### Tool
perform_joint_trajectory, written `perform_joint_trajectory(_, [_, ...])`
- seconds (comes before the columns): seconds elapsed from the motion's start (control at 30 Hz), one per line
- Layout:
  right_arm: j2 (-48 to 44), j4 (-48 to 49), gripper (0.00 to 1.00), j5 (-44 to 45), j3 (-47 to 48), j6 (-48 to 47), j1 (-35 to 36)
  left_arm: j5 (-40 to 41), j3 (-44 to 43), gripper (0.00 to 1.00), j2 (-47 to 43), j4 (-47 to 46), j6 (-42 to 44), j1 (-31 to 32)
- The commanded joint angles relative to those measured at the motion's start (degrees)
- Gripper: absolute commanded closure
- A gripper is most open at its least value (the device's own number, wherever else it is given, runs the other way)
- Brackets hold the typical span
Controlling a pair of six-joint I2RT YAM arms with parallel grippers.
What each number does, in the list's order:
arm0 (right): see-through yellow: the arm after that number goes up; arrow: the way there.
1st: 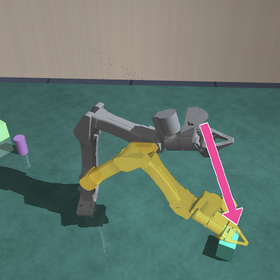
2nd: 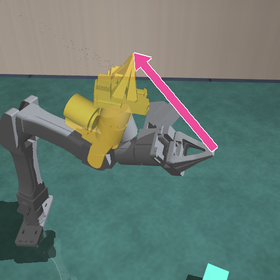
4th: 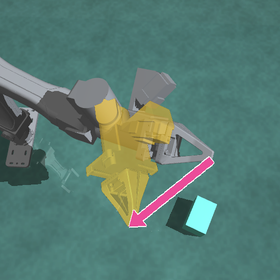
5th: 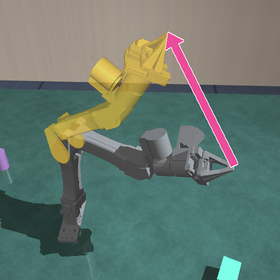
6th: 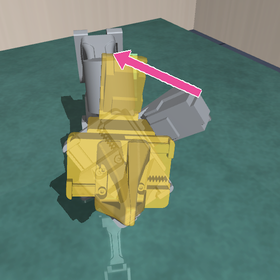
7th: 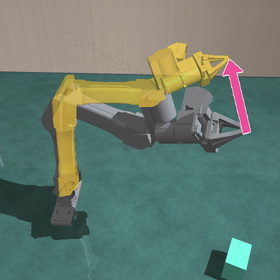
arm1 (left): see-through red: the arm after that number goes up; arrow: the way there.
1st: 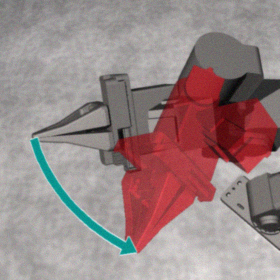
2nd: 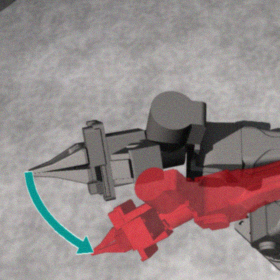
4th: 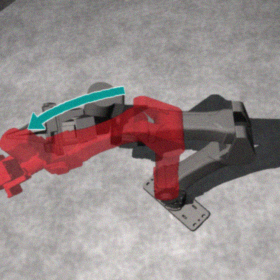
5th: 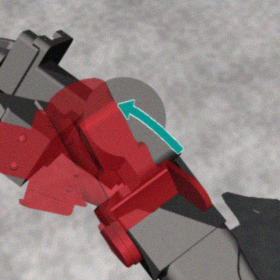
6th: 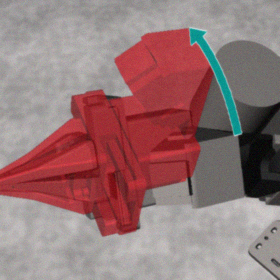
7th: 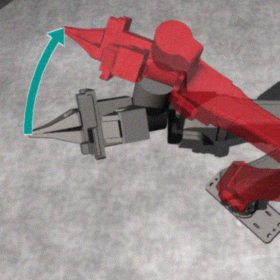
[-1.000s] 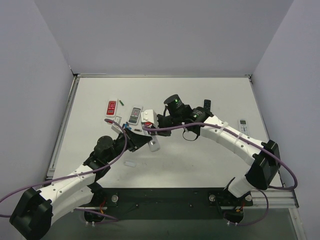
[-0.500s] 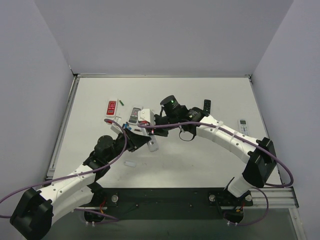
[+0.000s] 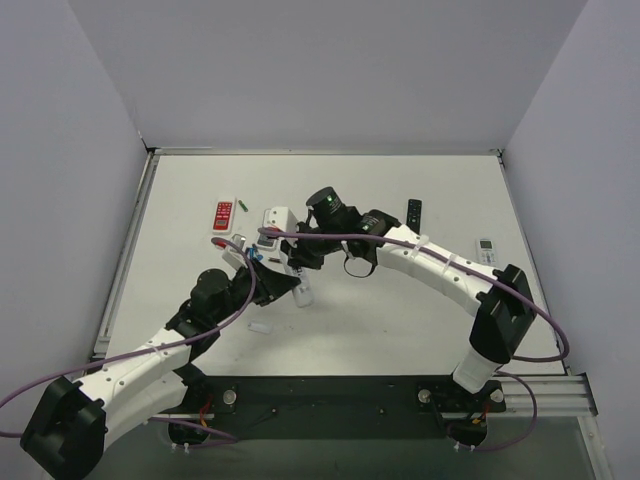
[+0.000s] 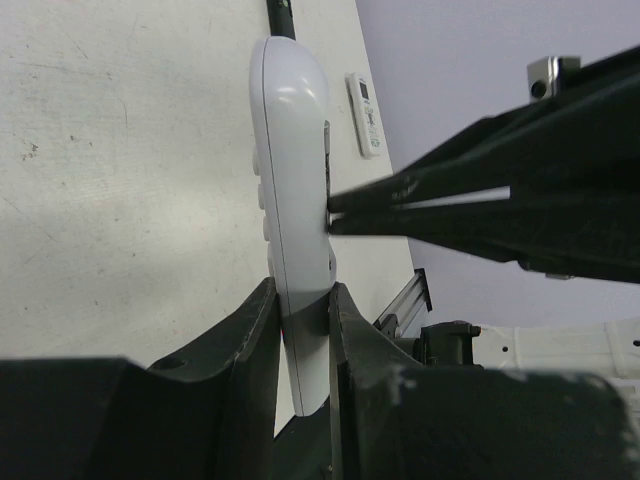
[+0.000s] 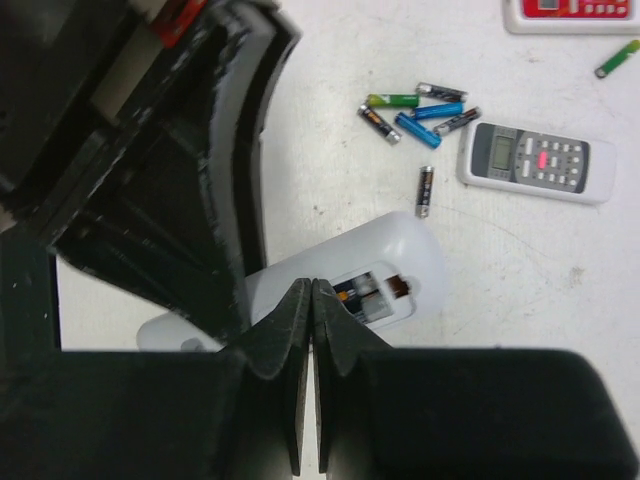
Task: Load the batteries into the remote control
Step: Load the battery into the remote control.
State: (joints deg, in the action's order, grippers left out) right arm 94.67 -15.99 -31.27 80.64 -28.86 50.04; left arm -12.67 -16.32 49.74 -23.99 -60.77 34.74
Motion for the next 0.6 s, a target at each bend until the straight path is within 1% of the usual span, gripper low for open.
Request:
perform_joint_trajectory(0.0, [4.5,2.6,1.00,2.4,4.6,5.6,0.3,-9.2,-7.1,1.00,-1.7,-10.6,2.3,1.2])
perform_joint_trajectory(0.1, [5.3,2.2,1.00,2.5,5.1,7.9,0.1,-8.5,-6.9,1.00,-3.1,-9.8,2.8,1.1])
perform_joint_trajectory(0.2, [4.0,2.0,1.00,2.3,5.6,10.0,-0.1,-6.1,-6.7,1.00,-5.1,-5.1,4.5,0.9])
perform_joint_trajectory(0.23, [3.4,2.2,1.00,1.6,6.1,10.7,-0.2,-5.1,-6.8,1.00,-5.5,-0.8,6.0,0.9])
perform_joint_trajectory(0.3, [1.2,2.4,1.00,1.5,7.0,13.4,-0.4,-1.3,-6.8,1.00,-6.6,3.5,7.2,0.9])
perform_joint_trajectory(0.33, [0.4,2.6,0.93,1.5,7.4,14.5,-0.3,-0.2,-6.7,1.00,-6.8,7.7,8.2,0.9])
perform_joint_trajectory(0.4, [-2.0,3.2,0.82,2.2,8.2,18.3,-0.6,3.9,-6.4,1.00,-7.5,11.8,8.2,0.8])
perform_joint_trajectory(0.43, [-2.9,3.8,0.70,2.7,8.2,19.4,-0.7,5.3,-5.8,1.00,-7.8,14.6,8.6,0.7])
perform_joint_trajectory(0.47, [-3.6,3.9,0.63,3.7,7.8,20.5,-0.8,6.7,-5.5,1.00,-8.8,16.2,8.7,0.7])
perform_joint_trajectory(0.5, [-4.8,3.9,0.57,4.5,7.3,21.6,-1.0,10.0,-5.2,1.00,-9.4,17.9,8.5,0.7])
perform_joint_trajectory(0.53, [-5.4,3.8,0.46,5.7,6.7,22.8,-1.0,11.6,-5.0,1.00,-10.0,21.0,8.5,0.7])
perform_joint_trajectory(0.57, [-5.8,3.8,0.42,6.7,5.7,23.3,-1.0,12.1,-4.8,1.00,-10.8,22.7,8.6,0.7])
